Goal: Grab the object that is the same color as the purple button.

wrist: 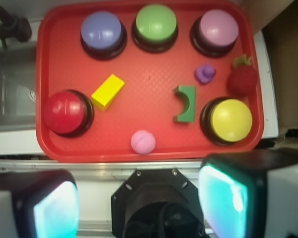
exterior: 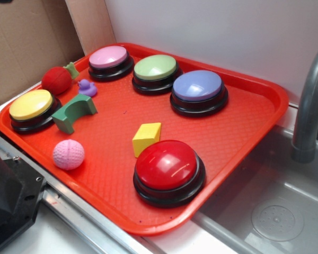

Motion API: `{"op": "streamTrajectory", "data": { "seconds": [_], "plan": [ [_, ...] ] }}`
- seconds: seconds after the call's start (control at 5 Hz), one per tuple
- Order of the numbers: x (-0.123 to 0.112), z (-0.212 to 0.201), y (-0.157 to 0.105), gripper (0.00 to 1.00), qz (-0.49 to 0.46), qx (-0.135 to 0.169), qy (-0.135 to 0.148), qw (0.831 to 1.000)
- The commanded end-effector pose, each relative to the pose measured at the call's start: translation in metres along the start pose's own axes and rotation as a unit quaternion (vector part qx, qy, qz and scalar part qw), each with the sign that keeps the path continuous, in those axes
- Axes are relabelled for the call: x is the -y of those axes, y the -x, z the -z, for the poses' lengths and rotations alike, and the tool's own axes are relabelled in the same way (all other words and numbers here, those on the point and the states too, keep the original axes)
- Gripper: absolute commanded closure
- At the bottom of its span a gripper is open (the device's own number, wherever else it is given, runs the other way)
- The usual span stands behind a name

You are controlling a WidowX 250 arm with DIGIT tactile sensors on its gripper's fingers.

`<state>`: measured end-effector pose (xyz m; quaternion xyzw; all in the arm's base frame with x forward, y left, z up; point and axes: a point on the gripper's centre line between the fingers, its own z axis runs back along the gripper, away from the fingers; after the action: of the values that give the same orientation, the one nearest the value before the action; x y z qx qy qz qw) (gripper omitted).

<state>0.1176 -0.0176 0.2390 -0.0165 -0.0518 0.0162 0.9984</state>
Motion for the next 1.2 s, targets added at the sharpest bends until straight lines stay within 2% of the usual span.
{"op": "streamTrajectory", "data": {
  "seconds": [0.0,0.2,0.4,0.6,1.0],
  "plan": [
    [-0.03,0.041,-0.034,0.0,-0.03,0.044,0.005,0.999],
    [-0.048,0.067,-0.046,0.0,-0.017,0.046,0.023,0.999],
    [-0.068,0.09,-0.055,0.0,-0.048,0.072,0.021,0.996],
    [-0.095,0.12,-0.073,0.0,-0.099,0.083,-0.012,0.992],
    [-0.125,0.181,-0.094,0.0,-0.167,0.097,-0.053,0.98]
  ]
}}
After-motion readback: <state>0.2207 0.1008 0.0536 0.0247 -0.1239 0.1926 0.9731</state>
